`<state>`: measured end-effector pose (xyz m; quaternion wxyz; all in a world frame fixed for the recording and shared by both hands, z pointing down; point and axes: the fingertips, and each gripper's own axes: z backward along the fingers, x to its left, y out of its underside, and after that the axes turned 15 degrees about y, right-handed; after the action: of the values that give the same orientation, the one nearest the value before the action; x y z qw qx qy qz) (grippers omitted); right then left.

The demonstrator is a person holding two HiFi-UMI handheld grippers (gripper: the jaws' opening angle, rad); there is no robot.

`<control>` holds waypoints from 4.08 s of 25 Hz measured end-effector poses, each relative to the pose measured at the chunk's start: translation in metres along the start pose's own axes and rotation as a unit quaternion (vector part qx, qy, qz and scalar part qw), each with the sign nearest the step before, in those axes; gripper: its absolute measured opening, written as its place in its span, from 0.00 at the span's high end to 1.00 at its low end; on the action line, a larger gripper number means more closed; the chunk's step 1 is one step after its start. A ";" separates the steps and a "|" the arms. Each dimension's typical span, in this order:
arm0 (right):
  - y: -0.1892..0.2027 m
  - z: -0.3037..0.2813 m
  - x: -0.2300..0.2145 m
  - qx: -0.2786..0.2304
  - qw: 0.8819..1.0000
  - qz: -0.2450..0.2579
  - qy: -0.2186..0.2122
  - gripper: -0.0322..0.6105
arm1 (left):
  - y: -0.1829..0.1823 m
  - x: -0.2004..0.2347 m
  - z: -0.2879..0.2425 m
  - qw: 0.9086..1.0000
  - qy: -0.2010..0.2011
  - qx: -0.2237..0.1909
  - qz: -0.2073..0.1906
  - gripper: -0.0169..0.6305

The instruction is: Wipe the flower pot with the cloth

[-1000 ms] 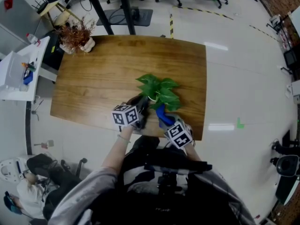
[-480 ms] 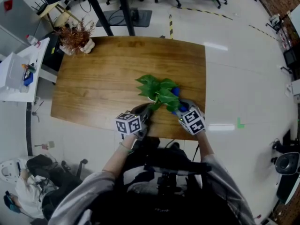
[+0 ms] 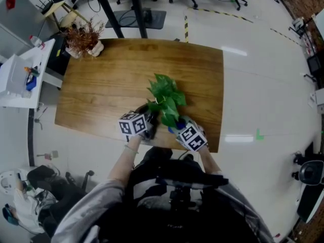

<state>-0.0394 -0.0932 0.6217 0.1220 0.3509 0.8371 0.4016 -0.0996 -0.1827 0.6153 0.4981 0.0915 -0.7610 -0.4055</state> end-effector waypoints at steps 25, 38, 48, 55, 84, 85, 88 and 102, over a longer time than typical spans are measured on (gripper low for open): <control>-0.022 -0.011 -0.100 0.001 0.995 0.097 0.032 0.84 | 0.037 -0.034 -0.011 0.998 0.053 0.017 0.033 0.96; -0.021 -0.026 -0.036 0.012 0.996 0.087 -0.014 0.84 | -0.010 0.014 0.014 0.999 0.016 -0.019 0.029 0.96; -0.025 -0.051 -0.007 0.022 0.999 0.030 -0.023 0.84 | -0.026 0.040 0.020 0.999 0.005 -0.033 0.040 0.96; -0.023 -0.025 -0.039 0.021 0.999 0.047 0.004 0.84 | -0.023 0.033 0.026 0.999 0.011 -0.029 0.035 0.96; -0.052 -0.058 -0.040 0.015 1.000 0.010 -0.006 0.84 | -0.074 0.062 0.023 0.997 0.014 -0.068 0.037 0.96; -0.050 -0.060 -0.037 0.019 1.000 0.002 -0.006 0.84 | -0.072 0.065 0.022 0.997 0.011 -0.063 0.035 0.97; -0.045 -0.065 -0.034 0.028 0.999 -0.025 -0.001 0.84 | -0.066 0.070 0.024 0.999 -0.005 -0.048 0.022 0.96; -0.036 0.022 -0.045 -0.019 0.987 -0.140 0.078 0.84 | -0.031 0.005 0.088 0.992 -0.063 -0.107 -0.021 0.96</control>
<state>-0.0137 -0.1271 0.5770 0.1181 0.1958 0.8772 0.4222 -0.1838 -0.1592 0.5816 0.4477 0.0283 -0.7411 -0.4996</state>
